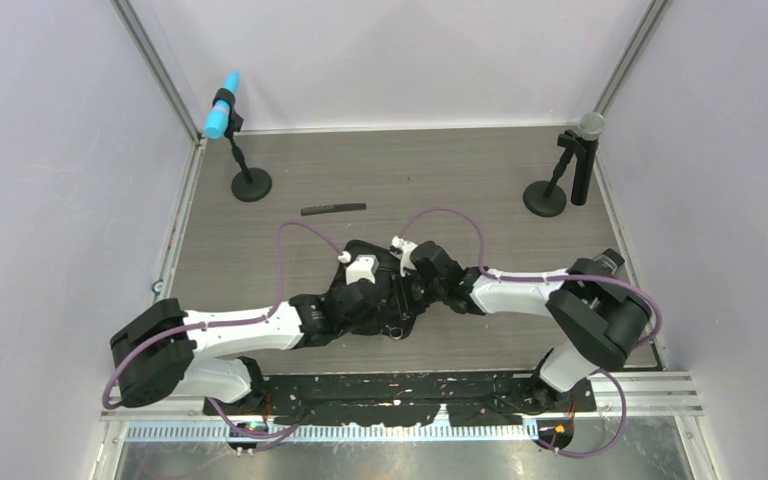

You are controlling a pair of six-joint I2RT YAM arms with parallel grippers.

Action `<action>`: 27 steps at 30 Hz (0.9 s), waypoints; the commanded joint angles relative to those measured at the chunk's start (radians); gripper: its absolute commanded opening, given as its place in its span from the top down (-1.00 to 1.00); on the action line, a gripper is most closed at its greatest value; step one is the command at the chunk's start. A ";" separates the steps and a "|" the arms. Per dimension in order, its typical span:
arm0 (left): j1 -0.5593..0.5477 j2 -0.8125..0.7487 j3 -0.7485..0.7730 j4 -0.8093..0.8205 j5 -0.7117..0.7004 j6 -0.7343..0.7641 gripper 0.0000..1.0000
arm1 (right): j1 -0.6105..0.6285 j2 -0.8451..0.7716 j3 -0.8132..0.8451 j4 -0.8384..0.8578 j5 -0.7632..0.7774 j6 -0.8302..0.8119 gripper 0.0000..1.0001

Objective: Sort the hair-cutting tools
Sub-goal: Place the scissors in the hairdressing tool bag.

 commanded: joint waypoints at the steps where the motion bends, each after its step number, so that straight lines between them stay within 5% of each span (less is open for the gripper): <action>1: -0.005 -0.073 0.071 -0.033 -0.073 -0.003 0.49 | -0.002 -0.160 0.017 -0.085 0.080 -0.067 0.54; 7: 0.035 -0.166 0.121 -0.215 -0.152 0.020 0.15 | -0.002 -0.329 -0.014 -0.256 0.169 -0.150 0.18; 12: 0.218 -0.223 0.150 -0.400 -0.148 0.078 0.00 | -0.001 -0.384 -0.014 -0.373 0.260 -0.276 -0.12; 18: 0.436 -0.229 0.149 -0.484 -0.031 0.190 -0.03 | 0.039 -0.344 0.036 -0.471 0.327 -0.410 -0.24; 27: 0.570 -0.111 0.200 -0.483 0.082 0.255 -0.03 | 0.149 -0.217 0.145 -0.536 0.406 -0.585 -0.30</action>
